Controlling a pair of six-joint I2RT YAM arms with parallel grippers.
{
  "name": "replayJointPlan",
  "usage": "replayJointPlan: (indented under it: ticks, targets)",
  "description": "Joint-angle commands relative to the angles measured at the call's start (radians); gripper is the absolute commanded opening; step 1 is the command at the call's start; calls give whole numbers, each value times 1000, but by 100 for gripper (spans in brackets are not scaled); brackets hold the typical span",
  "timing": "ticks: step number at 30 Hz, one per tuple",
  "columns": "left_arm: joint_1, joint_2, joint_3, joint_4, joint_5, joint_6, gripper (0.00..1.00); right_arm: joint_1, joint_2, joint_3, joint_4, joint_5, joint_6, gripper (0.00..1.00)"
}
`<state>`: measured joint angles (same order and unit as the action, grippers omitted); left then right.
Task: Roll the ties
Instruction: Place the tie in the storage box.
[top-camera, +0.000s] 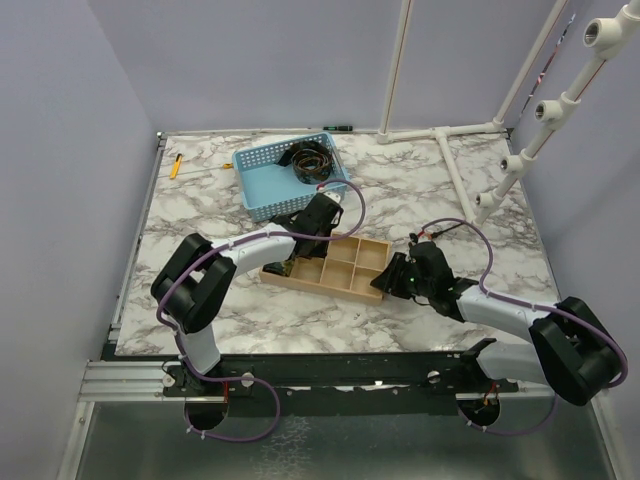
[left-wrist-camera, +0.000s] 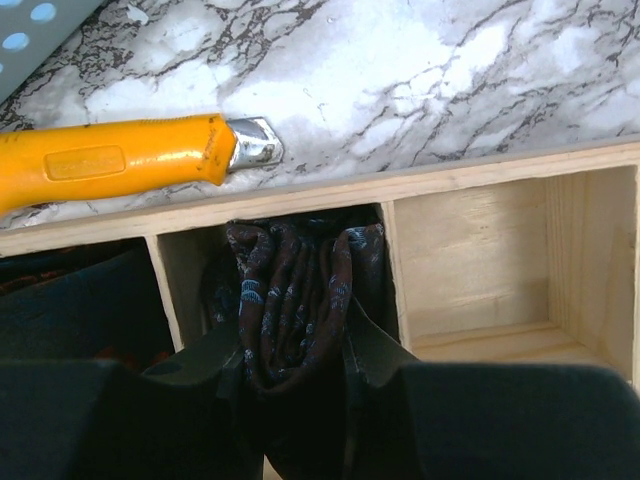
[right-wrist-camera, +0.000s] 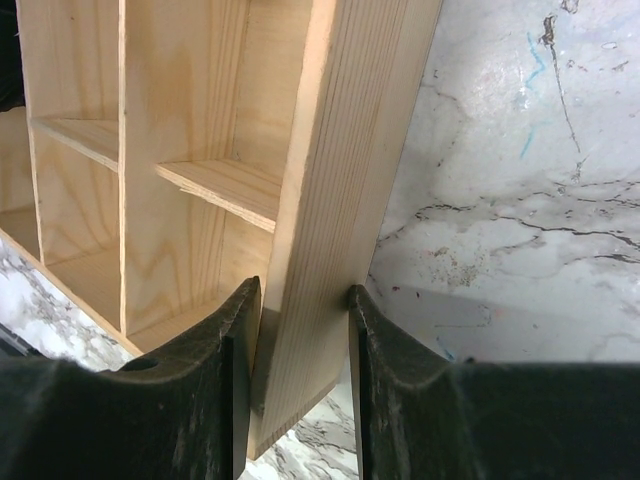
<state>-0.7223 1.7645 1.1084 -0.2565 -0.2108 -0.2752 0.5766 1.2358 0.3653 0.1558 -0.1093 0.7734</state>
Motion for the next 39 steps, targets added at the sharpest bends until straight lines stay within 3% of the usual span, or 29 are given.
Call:
replayJointPlan:
  ticks: [1, 6, 12, 17, 24, 34, 39]
  targets:
    - [-12, 48, 17, -115, 65, 29, 30, 43, -18, 7, -120, -141, -78, 0]
    - [-12, 54, 41, -182, 45, 81, 45, 43, -31, 42, -214, -86, -126, 0]
    - [-12, 43, 57, -198, 59, 86, 53, 43, -36, 67, -241, -75, -138, 4]
    - [-12, 31, 78, -219, 66, 90, 57, 43, -41, 84, -255, -72, -137, 16]
    - [-12, 0, 106, -253, 51, 92, 59, 43, -70, 95, -279, -36, -129, 43]
    - [-12, -13, 154, -310, 17, 87, 61, 43, -89, 125, -302, -24, -124, 60]
    - [-12, -17, 192, -349, 13, 79, 63, 43, -89, 133, -307, -15, -119, 63]
